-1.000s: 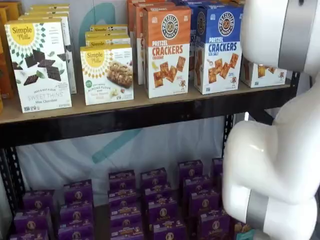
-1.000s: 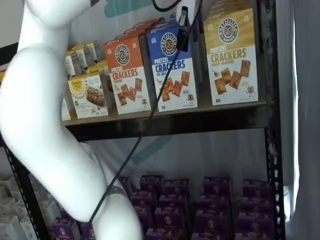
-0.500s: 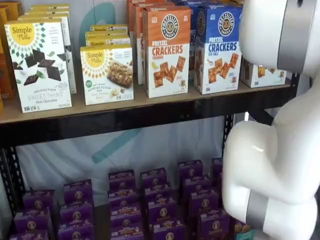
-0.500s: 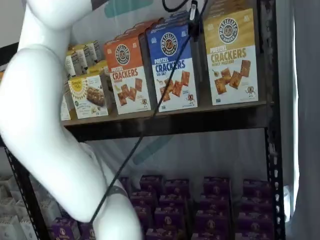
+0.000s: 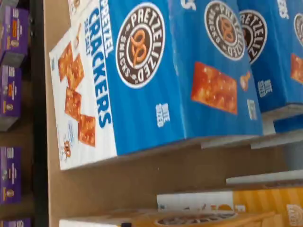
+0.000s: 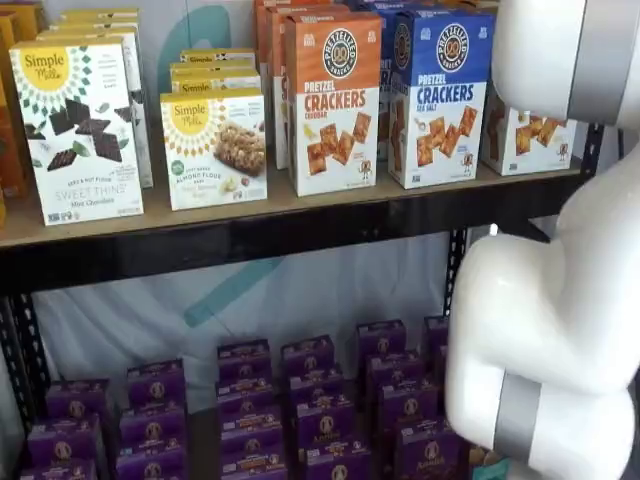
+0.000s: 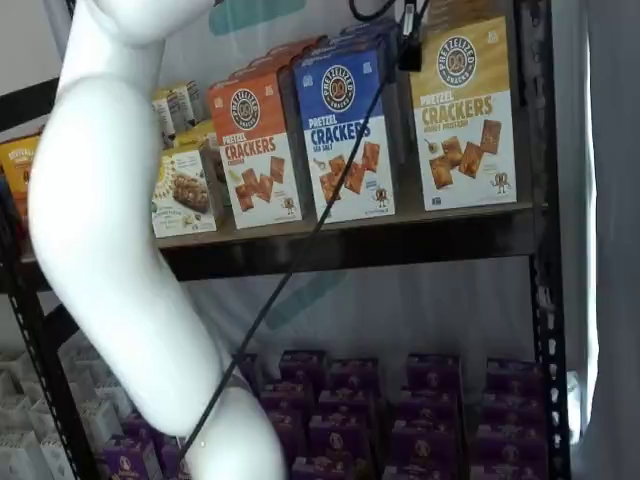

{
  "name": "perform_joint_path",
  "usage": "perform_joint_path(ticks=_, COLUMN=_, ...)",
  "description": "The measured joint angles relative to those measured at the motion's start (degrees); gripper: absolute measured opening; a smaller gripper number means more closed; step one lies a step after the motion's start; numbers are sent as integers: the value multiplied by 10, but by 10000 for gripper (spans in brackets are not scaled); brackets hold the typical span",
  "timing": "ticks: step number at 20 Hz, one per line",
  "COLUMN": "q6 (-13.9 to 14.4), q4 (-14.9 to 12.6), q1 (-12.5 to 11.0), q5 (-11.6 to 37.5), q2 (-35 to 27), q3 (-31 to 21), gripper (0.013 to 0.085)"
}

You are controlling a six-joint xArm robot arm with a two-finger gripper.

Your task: Retrieve the yellow and white box located on the top shelf, the sixth one from the left

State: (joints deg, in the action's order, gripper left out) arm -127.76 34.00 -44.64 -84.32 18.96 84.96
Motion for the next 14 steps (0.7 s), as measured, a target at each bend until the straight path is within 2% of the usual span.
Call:
perform_joint_path(ticks=6, q6=-1, q4=-29, q1=18, q5=19, q2=-19, q3=13, gripper=850)
perform_joint_path(ticks=14, q6=4, q4=-55, q1=36, q5=32, q2=-38, q3=27, gripper=850)
